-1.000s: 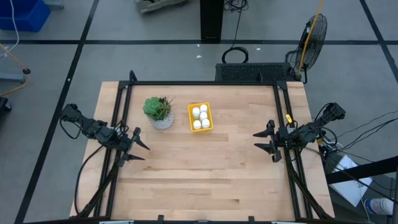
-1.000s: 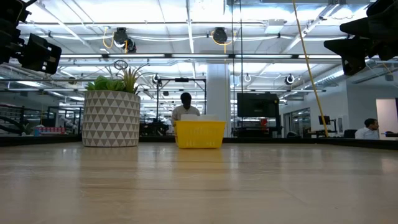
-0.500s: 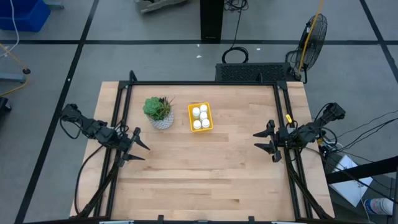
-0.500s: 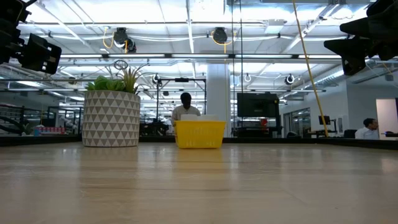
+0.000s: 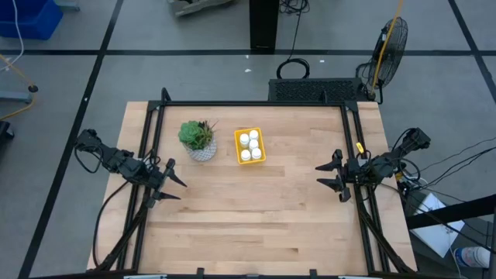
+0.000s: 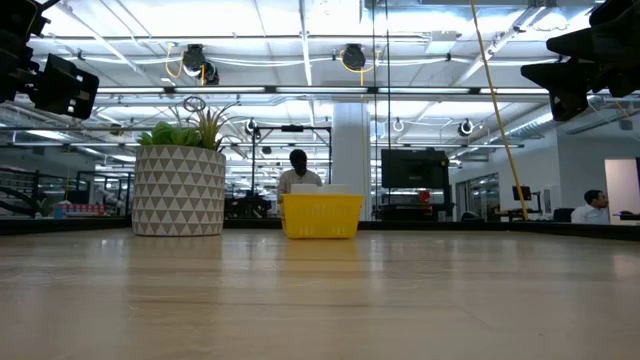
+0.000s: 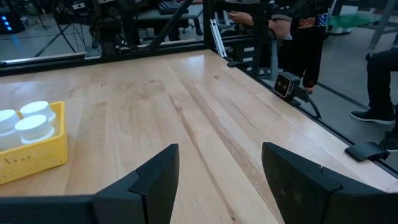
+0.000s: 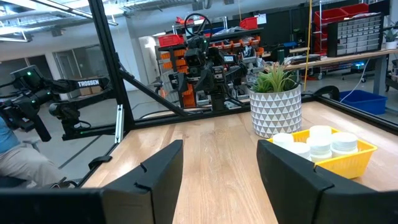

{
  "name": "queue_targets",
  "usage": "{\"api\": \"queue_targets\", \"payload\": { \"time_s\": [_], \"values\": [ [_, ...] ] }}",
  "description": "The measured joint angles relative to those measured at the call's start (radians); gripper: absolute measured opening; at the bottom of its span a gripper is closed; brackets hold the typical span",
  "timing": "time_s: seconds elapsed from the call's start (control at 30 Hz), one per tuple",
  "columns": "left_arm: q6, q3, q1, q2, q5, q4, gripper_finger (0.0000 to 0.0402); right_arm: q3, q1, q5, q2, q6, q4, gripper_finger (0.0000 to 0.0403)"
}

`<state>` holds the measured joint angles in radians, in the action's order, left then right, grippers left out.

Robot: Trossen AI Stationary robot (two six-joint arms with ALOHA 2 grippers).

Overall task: Pick and place pill bottles into a basket
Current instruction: Return to Home Position

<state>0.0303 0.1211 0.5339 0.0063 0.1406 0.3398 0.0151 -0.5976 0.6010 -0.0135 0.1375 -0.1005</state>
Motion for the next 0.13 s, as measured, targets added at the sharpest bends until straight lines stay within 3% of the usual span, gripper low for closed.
{"api": "queue_targets", "payload": {
  "time_s": [0.13],
  "values": [
    [0.000,0.000,0.000,0.000,0.000,0.000,0.0234,0.000,0.000,0.000,0.000,0.000,0.000,0.0196]
  ]
}}
